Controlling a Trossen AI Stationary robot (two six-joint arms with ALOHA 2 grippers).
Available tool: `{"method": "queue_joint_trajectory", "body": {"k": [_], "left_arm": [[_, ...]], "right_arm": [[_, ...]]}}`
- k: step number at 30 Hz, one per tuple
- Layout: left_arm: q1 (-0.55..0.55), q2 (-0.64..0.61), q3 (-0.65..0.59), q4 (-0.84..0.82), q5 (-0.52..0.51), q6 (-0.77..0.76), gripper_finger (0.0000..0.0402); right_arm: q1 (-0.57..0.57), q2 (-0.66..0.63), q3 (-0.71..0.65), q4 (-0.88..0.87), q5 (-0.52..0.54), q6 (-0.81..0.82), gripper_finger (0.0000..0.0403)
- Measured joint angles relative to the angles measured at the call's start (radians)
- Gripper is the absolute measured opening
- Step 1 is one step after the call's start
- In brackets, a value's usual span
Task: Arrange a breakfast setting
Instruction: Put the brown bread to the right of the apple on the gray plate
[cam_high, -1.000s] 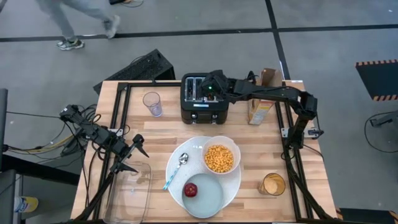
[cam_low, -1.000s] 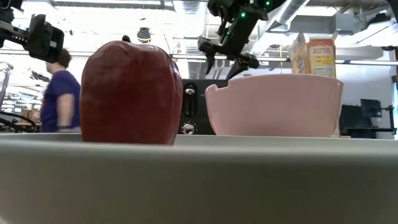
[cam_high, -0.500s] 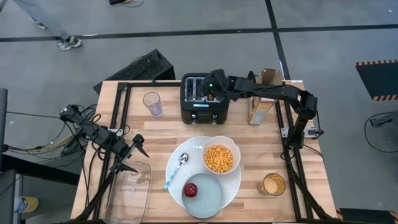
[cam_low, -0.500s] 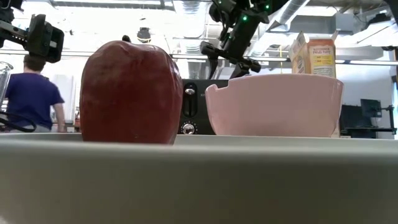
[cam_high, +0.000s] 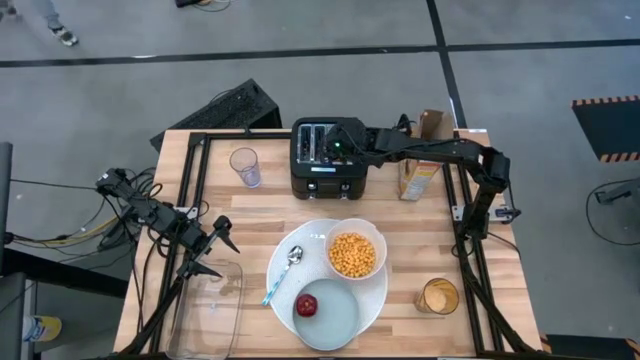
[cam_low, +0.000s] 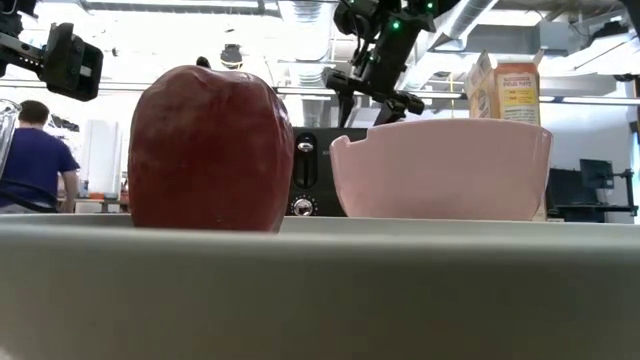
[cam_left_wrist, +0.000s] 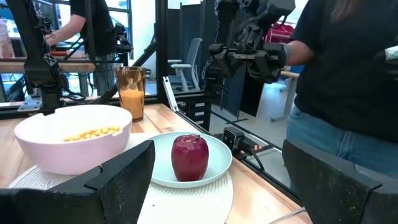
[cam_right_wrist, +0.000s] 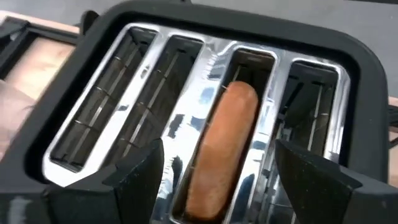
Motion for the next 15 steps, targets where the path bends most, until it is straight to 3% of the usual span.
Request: {"method": "queue_joint_trajectory", "body": {"k": [15], "left_arm": [[0.0,0.0,0.0,0.0,0.0,0.0,0.0339]], "right_arm": [[-0.004,0.024,-0.001,-0.026,-0.043,0.009,0.0322]]}}
